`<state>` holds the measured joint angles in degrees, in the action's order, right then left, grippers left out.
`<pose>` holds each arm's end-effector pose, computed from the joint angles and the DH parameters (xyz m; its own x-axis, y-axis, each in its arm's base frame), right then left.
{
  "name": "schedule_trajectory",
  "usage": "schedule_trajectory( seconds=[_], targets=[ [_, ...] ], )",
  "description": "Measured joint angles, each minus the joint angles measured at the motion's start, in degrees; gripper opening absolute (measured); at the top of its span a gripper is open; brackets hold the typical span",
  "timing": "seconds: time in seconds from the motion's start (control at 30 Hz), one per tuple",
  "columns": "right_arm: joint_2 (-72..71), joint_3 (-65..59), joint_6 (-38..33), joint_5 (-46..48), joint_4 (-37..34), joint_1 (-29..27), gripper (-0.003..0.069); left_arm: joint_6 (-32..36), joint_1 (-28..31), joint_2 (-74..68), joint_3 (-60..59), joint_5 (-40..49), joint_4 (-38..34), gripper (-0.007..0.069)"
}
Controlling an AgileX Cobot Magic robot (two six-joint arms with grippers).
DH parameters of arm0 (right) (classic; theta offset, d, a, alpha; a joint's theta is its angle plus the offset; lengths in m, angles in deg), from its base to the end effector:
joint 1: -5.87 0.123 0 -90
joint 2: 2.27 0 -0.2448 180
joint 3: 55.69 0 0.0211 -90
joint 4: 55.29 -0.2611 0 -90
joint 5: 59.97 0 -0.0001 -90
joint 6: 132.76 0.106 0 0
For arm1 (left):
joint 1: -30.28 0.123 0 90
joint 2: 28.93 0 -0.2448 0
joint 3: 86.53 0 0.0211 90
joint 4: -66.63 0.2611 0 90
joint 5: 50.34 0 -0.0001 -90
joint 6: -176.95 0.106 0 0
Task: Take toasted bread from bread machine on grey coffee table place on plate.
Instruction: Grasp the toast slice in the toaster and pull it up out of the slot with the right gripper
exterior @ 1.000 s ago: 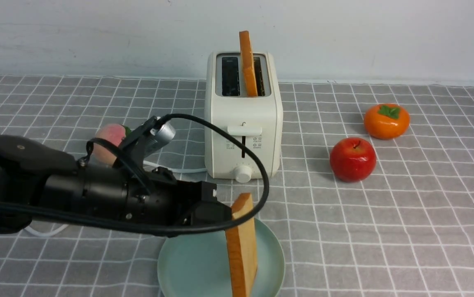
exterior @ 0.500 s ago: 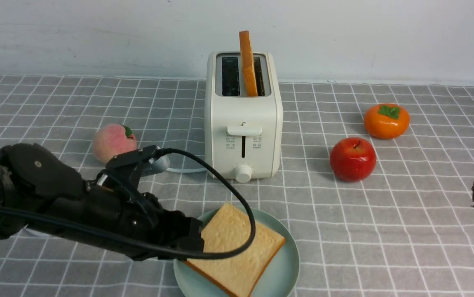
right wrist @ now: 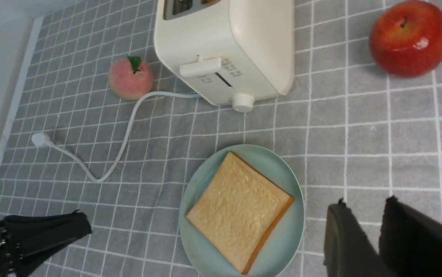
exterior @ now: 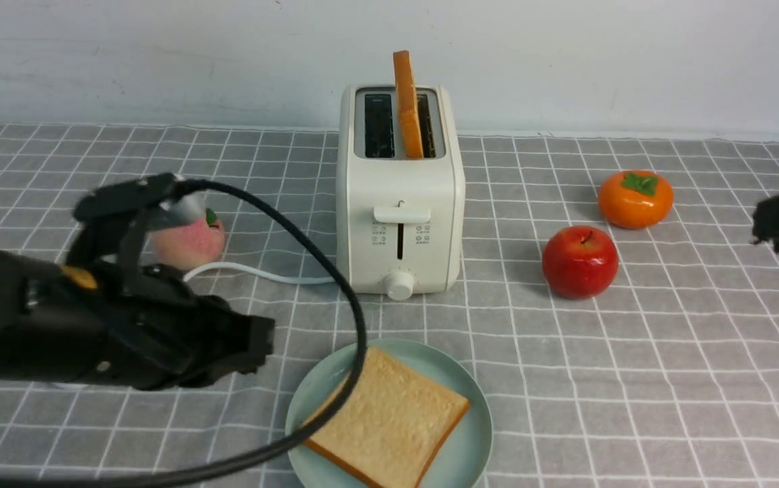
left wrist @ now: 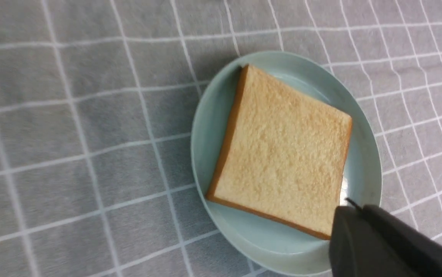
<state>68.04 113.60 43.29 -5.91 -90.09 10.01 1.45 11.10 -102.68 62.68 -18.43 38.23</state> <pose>0.2403 0.0665 0.3551 -0.7348 0.2252 -0.6398 -0.1992 0.8301 0.5209 0.2408 -0.1120 0.2425 -0.7767 -0.0829 -0.6244 0.2379 0.8793 -0.4127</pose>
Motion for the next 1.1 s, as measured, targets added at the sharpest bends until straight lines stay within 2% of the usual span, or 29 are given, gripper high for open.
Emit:
schedule_trajectory(
  seconds=[0.03, 0.07, 0.1, 0.13, 0.17, 0.23, 0.27, 0.3, 0.4, 0.47, 0.6, 0.83, 0.97, 1.1],
  targets=[
    [0.4, 1.2, 0.0, 0.0, 0.4, 0.8, 0.0142, -1.4, 0.0, 1.1, 0.0, 0.4, 1.5, -0.0014],
    [3.7, 4.1, 0.1, 0.1, 2.8, 3.8, 0.0126, -7.0, 0.0, 4.9, 0.0, 1.8, 6.7, -0.0014],
    [4.1, 4.6, 0.2, 0.1, 2.8, 4.3, 0.0125, -7.0, 0.0, 5.4, 0.0, 2.0, 7.5, -0.0014],
    [5.8, 6.3, 0.7, 0.1, 5.2, 6.2, 0.0119, -10.4, 0.0, 8.1, 0.0, 3.1, 11.1, -0.0014],
    [10.0, 11.1, 4.0, 0.1, 11.4, 11.4, 0.0113, -16.2, 0.0, 12.6, 0.0, 5.0, 16.6, -0.0014],
    [15.0, 15.7, 7.7, 0.4, 19.6, 16.0, 0.0111, -21.5, 0.0, 17.1, 0.0, 7.3, 22.5, -0.0014],
    [15.6, 16.3, 8.2, 0.5, 21.6, 16.5, 0.0111, -22.0, 0.0, 17.1, 0.0, 7.5, 23.1, -0.0014],
    [19.1, 20.5, 11.7, 1.1, 28.5, 20.2, 0.0111, -24.8, 0.0, 20.4, 0.0, 9.2, 26.2, -0.0014],
    [27.0, 28.1, 19.0, 2.6, 41.0, 25.7, 0.0123, -28.1, 0.0, 25.8, 0.0, 13.8, 29.6, -0.0014],
    [31.1, 33.1, 21.9, 2.4, 44.9, 28.1, 0.0136, -28.5, 0.0, 28.7, 0.0, 16.7, 30.0, -0.0014],
    [38.2, 40.5, 24.6, -0.9, 48.3, 30.0, 0.0197, -28.9, 0.0, 32.4, 0.0, 19.5, 30.4, -0.0014],
    [54.4, 55.6, 25.7, -11.2, 52.6, 30.4, 0.043, -28.9, 0.0, 37.3, 0.0, 22.1, 32.0, -0.0014],
    [61.0, 58.6, 26.4, -17.0, 58.6, 30.4, 0.0501, -28.9, 0.0, 37.3, 0.0, 25.4, 35.2, -0.0014],
    [64.6, 58.8, 29.9, -20.4, 63.3, 30.4, 0.0517, -28.9, 0.0, 37.3, 0.0, 27.6, 36.7, -0.0014]
  ],
)
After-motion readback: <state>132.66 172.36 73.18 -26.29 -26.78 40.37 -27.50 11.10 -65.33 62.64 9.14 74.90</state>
